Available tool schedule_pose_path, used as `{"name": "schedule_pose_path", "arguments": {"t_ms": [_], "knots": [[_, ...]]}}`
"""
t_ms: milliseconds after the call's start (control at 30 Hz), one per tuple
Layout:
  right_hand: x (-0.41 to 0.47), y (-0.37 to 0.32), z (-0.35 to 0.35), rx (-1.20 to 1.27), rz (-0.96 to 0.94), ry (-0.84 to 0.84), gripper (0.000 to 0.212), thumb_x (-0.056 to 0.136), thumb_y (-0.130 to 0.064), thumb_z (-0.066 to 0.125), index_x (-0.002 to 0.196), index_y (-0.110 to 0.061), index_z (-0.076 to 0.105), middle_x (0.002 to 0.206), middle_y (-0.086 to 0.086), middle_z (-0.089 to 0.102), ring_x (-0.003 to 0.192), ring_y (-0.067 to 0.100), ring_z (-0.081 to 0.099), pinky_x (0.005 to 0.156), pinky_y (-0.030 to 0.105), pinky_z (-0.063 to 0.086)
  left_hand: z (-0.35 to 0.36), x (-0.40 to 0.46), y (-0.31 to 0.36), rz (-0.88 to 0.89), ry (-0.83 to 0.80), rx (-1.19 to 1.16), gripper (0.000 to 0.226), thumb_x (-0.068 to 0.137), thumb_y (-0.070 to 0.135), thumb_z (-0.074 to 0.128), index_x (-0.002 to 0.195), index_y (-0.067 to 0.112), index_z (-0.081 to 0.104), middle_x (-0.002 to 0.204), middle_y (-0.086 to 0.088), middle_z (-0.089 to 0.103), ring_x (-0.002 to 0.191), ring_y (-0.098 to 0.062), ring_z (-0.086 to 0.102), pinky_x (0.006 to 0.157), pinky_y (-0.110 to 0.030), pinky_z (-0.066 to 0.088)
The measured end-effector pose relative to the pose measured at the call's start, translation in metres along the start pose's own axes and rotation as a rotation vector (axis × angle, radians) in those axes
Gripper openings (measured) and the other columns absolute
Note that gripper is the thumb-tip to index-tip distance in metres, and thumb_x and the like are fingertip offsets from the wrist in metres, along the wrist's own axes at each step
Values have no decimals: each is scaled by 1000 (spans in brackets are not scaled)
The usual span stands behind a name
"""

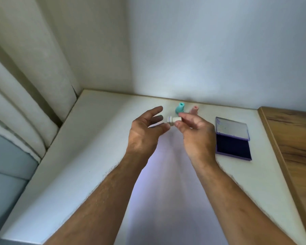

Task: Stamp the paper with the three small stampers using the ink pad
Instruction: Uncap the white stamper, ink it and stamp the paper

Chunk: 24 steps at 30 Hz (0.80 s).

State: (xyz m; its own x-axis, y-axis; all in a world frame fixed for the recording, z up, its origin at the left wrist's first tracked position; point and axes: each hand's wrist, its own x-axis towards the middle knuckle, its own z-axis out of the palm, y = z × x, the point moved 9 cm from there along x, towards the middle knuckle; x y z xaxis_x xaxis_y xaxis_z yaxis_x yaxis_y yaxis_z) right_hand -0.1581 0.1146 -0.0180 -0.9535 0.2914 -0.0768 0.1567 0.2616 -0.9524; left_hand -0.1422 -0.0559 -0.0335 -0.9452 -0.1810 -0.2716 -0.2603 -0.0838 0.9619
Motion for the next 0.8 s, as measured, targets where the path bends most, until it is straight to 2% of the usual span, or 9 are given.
{"name": "schedule_pose_path", "arguments": {"t_ms": [133,233,333,433,633,800], "knots": [[-18,16,-8,78,169,-49,23,85,-22,75,108,-24,75,100,-13,75,91,-3,68,76,12,47,11,-5,6,16,-51,3,38,79,5,79,109,28,75,108,4,74,100,-7,69,79,-12,51],[-27,27,-21,129,266,-31,18,84,-22,76,101,-26,76,90,-15,75,76,-2,67,72,17,49,20,-9,7,11,-110,50,33,76,5,82,105,20,77,97,1,77,92,-6,72,78,-9,52],[-31,37,-31,199,355,-26,12,84,-18,76,95,-23,78,82,-8,73,59,6,54,63,23,47,29,-12,5,8,-173,86,35,75,1,82,106,16,77,93,2,79,86,1,72,76,-8,51],[-29,39,-29,237,392,-63,11,85,-15,75,94,-19,77,81,0,74,62,13,56,61,27,49,31,-11,4,21,-179,114,37,73,-2,81,105,16,78,92,1,79,89,-2,72,80,-11,53],[-26,35,-11,402,433,-178,13,91,-20,68,100,-14,73,84,9,77,65,17,66,62,29,57,22,-3,6,63,-122,175,34,74,6,83,100,28,79,89,6,79,89,3,71,88,-17,53],[-16,35,-4,497,483,-246,16,91,-13,67,104,-4,71,81,14,73,67,19,68,65,28,60,23,2,7,78,-106,170,37,73,4,83,101,27,78,88,9,78,90,6,69,83,-9,52]]}}
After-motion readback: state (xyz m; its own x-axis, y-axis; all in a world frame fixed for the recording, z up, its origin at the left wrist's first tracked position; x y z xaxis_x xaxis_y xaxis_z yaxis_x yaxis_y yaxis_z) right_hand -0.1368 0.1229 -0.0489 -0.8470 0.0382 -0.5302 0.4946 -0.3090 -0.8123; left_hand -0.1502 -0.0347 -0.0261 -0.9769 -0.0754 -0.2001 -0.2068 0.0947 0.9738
